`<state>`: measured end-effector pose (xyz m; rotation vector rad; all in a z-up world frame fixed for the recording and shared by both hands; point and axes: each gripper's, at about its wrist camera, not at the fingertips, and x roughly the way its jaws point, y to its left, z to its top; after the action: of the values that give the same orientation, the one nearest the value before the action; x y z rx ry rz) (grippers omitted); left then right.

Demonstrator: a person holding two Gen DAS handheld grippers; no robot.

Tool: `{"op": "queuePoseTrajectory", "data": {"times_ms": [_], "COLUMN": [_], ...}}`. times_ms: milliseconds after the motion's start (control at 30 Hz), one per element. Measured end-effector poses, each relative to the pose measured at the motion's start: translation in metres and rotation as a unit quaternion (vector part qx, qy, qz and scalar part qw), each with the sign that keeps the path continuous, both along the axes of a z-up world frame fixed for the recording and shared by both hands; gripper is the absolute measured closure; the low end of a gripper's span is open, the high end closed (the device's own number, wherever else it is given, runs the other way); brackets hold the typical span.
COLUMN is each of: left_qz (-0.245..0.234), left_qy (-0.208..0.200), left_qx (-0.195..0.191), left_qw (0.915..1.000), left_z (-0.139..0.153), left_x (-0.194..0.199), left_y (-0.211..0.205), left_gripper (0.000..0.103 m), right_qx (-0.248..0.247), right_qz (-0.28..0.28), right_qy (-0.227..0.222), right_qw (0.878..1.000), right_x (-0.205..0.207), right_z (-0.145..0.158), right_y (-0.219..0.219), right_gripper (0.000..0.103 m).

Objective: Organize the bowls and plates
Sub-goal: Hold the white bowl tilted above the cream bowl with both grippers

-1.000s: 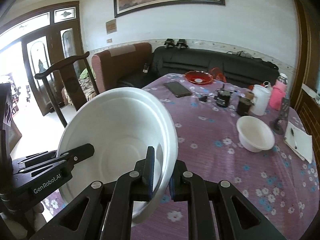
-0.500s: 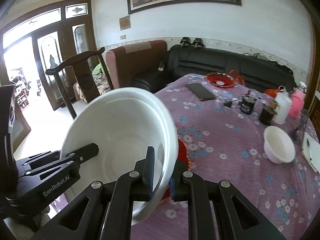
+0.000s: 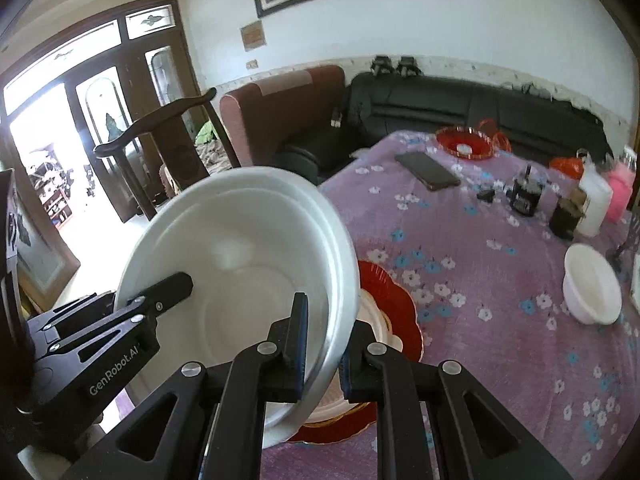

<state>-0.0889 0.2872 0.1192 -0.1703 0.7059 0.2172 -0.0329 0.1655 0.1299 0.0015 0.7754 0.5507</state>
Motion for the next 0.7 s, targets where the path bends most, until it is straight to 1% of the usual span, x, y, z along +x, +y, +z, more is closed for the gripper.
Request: {"op": "queuePoseTrajectory", "data": {"times_ms": [100, 267, 400, 567, 700], "left_qz": [-0.010, -0.016, -0.011, -0.006, -0.005], "left_qy": [0.005, 0.023, 0.047, 0.066, 0.078], "left_qx": [0.008, 0.001, -0.008, -0.011, -0.013], "left_qw": [0.9999, 0.9996, 0.9988, 0.9977, 0.9968], "left_z": [-0.002, -0.017, -0.035, -0.050, -0.059], "left_x": [0.010, 0.016, 0.022, 0.030, 0.033], "left_y": [-0.003, -0.004, 0.001, 0.001, 0.002], "left_gripper": [0.087, 0.087, 0.087, 0.087, 0.087], "right_qx": [0.002, 0.008, -0.006, -0.031, -0.037], "right_qz": [-0.010, -0.020, -0.020, -0.023, -0.026], "right_qy": [0.024, 0.067, 0.070, 0.063, 0.079], "right_qw": [1.000, 0.998, 0.997, 0.997, 0.996], "right_x": [0.011, 0.026, 0.027, 0.028, 0.033], "right_z": [-0.008, -0.029, -0.040, -0.049, -0.060], "right_y": [-0.004, -0.008, -0.005, 0.001, 0.002], "right_gripper": [0.087, 0.087, 0.087, 0.087, 0.087]}}
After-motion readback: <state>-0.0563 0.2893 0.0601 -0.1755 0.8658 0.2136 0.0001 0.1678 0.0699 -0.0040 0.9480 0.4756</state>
